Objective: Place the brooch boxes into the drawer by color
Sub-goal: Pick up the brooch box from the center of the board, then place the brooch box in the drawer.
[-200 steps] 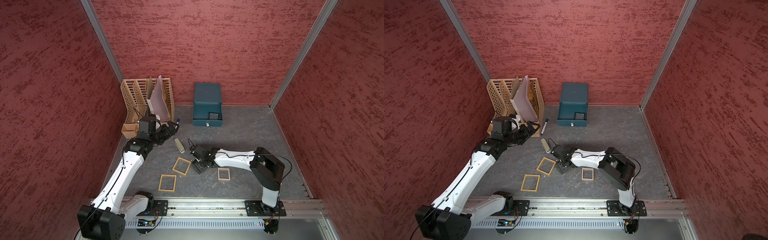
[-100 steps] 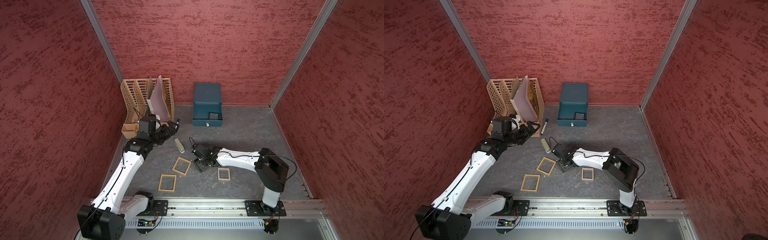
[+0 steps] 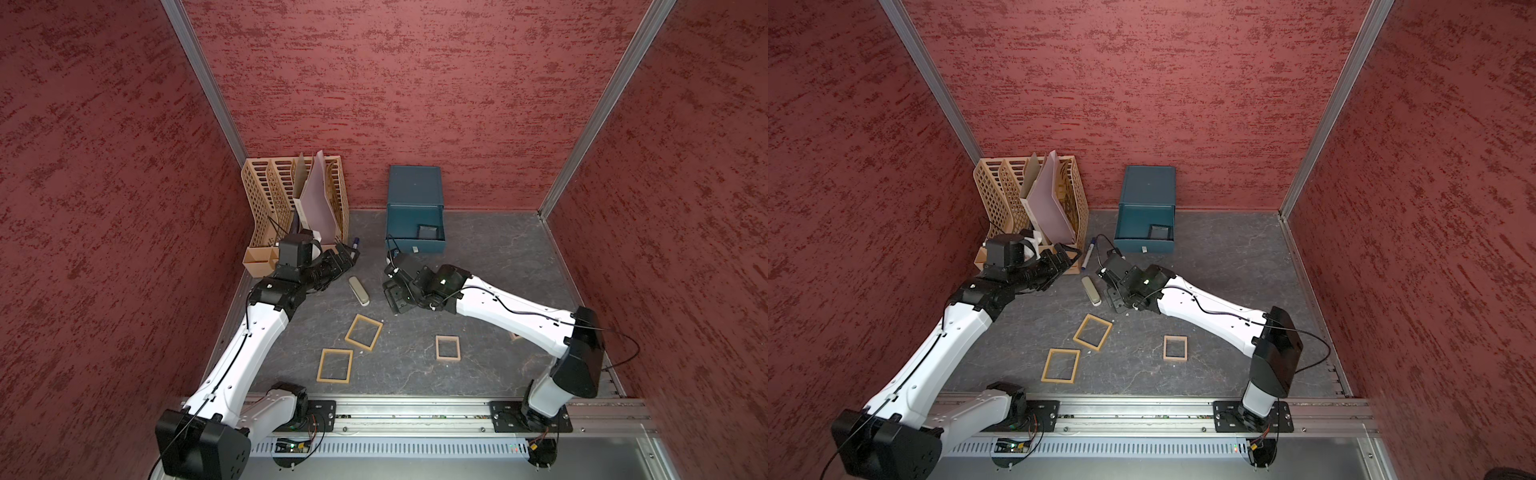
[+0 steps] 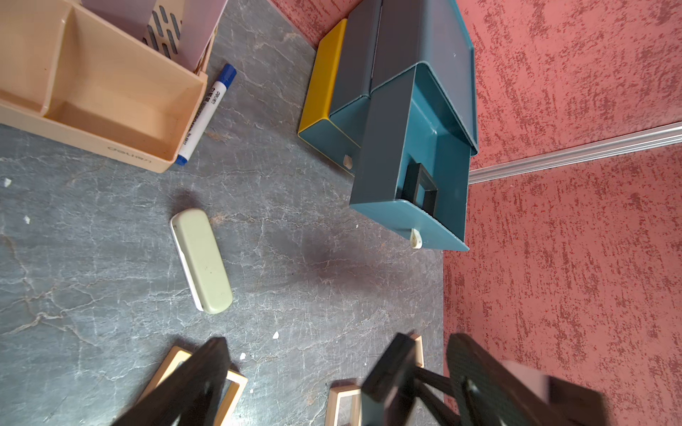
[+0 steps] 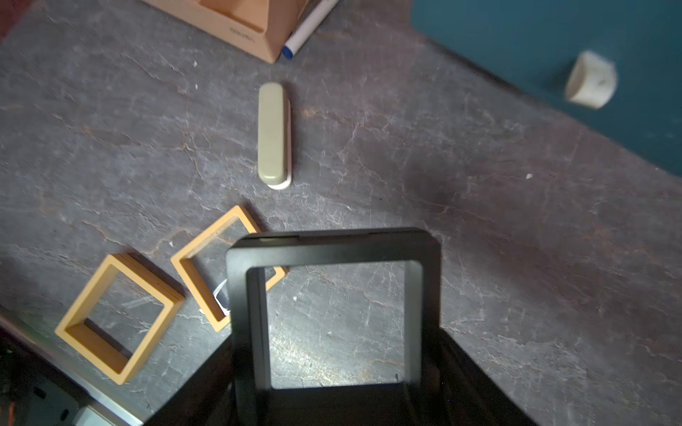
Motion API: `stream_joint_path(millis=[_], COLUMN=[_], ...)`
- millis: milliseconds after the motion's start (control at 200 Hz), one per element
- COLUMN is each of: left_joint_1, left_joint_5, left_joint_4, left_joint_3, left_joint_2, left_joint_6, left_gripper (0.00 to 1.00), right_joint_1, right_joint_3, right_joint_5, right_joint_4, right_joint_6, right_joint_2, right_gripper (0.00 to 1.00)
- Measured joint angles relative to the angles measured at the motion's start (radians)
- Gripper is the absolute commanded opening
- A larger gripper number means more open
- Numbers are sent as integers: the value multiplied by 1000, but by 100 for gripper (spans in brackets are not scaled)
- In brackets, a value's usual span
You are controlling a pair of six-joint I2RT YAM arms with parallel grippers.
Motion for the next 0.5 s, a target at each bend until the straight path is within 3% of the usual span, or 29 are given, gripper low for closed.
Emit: stream_joint_path(millis=[496], left_joint_1=[-1], left_joint_5=[2], left_joint_4=[7], left_joint_3=[-2], left_joint_2=[0], left_joint_6=[-2], left_gripper=[96], right_joint_1=[-72], right_joint_3=[286], right_joint_5=[8], right_joint_4=[-186], right_joint_6=[25], right_joint_2=[31], right_gripper=[64])
